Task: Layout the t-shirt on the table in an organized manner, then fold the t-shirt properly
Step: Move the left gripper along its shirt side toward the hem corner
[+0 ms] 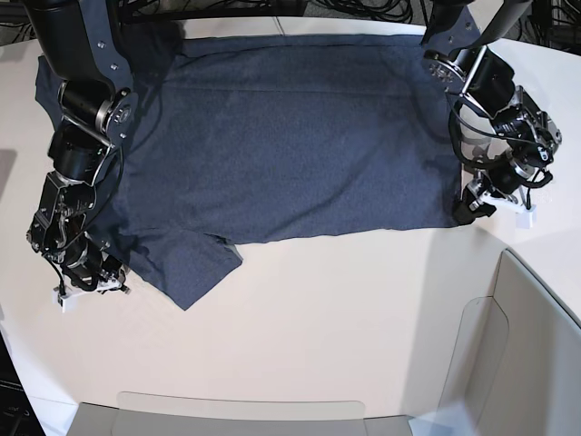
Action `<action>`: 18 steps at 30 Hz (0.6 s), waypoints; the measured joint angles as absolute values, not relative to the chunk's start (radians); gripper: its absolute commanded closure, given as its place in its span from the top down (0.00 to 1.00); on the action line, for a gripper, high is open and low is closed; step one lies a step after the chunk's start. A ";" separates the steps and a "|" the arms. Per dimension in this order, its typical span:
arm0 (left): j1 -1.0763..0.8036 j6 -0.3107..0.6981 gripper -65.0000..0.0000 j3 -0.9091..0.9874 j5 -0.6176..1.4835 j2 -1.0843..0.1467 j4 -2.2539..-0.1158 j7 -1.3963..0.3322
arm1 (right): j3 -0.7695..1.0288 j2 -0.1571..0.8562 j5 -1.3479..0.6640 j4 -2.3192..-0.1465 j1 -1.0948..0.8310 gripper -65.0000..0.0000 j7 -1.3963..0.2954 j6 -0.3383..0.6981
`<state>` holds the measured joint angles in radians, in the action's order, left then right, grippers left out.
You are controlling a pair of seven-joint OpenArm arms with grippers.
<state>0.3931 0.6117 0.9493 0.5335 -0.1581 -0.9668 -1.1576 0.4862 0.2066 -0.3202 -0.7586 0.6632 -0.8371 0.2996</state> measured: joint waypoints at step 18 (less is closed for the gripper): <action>0.359 0.613 0.23 0.714 0.544 -0.159 -0.961 -1.124 | 0.486 0.201 -0.319 -0.757 0.652 0.19 -0.842 0.300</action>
<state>0.3592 0.6128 0.7136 0.5438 -0.1589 -0.9611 -1.1236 0.4858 0.2012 -0.3195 -0.7570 0.6518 -0.8425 0.2996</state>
